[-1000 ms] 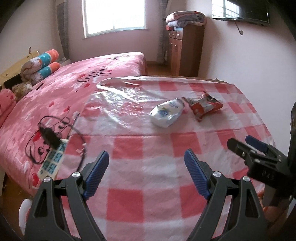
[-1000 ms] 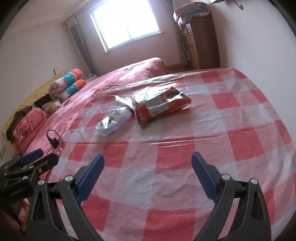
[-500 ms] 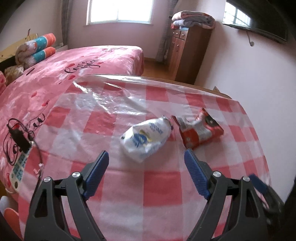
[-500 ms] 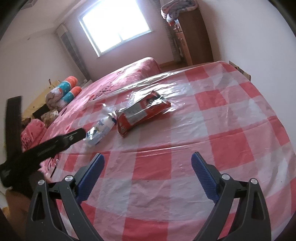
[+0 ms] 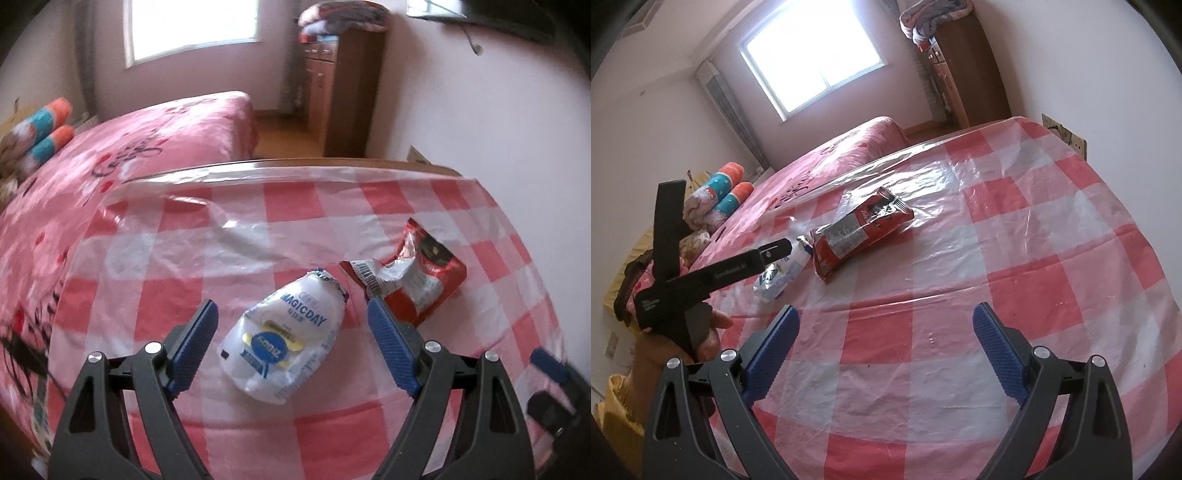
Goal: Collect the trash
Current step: 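Grasp the second white Magicday bottle with the left tool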
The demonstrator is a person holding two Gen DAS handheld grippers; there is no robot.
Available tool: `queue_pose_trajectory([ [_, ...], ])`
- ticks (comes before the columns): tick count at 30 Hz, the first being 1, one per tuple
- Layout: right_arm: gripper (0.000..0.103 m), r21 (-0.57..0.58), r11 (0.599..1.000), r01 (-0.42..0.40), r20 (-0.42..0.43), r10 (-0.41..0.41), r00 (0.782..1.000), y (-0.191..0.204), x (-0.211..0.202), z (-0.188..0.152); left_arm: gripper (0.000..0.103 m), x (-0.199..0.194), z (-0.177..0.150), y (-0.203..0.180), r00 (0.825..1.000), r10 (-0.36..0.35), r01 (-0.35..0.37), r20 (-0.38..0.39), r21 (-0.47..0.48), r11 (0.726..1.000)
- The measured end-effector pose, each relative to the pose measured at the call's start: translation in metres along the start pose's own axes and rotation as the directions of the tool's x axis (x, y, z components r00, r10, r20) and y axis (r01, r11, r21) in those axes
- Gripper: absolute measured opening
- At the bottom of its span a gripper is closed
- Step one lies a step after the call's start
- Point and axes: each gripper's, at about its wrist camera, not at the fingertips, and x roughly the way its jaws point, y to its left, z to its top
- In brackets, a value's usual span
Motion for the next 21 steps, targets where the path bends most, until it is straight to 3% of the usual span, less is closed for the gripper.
queue_pose_trajectory([
  [4, 0.094, 0.004, 1.000, -0.003, -0.002, 0.003, 1.000, -0.001, 0.000, 0.000, 0.084, 0.013, -0.001, 0.001, 0.997, -0.050, 0.054, -0.057, 0.061, 0.997],
  [8, 0.094, 0.011, 1.000, -0.008, -0.005, 0.008, 1.000, -0.003, 0.001, 0.000, 0.084, 0.023, -0.001, 0.001, 0.996, -0.025, 0.034, -0.081, 0.113, 0.993],
  [10, 0.094, 0.011, 1.000, -0.007, -0.007, 0.007, 1.000, -0.003, 0.001, -0.001, 0.082, 0.027, 0.000, 0.004, 0.996, -0.023, 0.032, -0.082, 0.107, 0.994],
  [12, 0.094, 0.013, 1.000, -0.006, -0.009, 0.006, 1.000, -0.004, 0.002, -0.001, 0.067, 0.030, 0.000, 0.006, 0.996, -0.027, 0.035, -0.087, 0.096, 0.995],
  [21, 0.094, 0.039, 0.999, -0.022, -0.017, 0.023, 1.000, -0.010, 0.004, -0.001, 0.065, 0.029, 0.003, 0.014, 0.999, -0.013, 0.014, -0.042, 0.022, 1.000],
])
